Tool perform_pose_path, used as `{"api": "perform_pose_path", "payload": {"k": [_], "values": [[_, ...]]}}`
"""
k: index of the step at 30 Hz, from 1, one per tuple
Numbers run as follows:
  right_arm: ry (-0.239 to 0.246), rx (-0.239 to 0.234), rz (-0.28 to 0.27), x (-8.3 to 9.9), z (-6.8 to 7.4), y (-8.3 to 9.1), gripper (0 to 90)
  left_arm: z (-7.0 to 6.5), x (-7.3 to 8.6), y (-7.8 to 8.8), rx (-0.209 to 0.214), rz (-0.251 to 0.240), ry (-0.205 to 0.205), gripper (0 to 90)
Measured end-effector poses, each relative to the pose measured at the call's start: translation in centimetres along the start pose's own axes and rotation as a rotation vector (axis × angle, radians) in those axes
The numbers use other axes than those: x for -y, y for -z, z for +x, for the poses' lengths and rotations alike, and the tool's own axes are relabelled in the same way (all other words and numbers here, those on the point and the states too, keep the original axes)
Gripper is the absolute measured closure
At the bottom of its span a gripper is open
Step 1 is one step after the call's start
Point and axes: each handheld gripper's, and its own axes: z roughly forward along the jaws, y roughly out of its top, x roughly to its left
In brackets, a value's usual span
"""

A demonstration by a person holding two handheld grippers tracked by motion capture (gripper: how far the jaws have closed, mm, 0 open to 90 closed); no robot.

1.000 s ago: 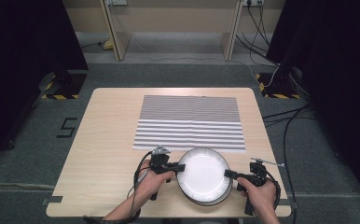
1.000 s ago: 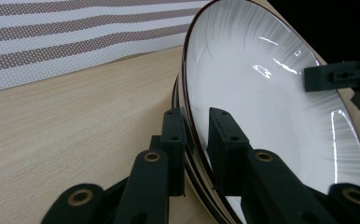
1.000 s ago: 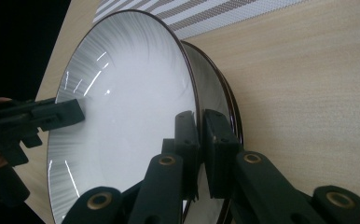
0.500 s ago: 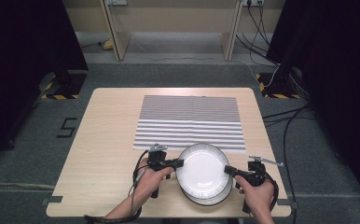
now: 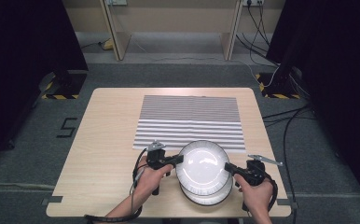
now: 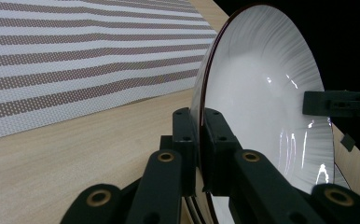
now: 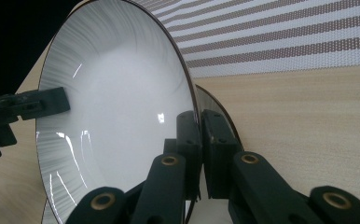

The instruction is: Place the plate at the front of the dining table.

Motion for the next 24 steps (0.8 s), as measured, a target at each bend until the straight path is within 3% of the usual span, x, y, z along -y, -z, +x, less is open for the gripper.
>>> {"api": "perform_pose_path", "payload": {"k": [24], "values": [[0.046,0.019,-0.036,-1.2,0.7,0.5,86.5,0.0,-1.3,0.1,0.014,-0.029,-0.019,84.8]]}}
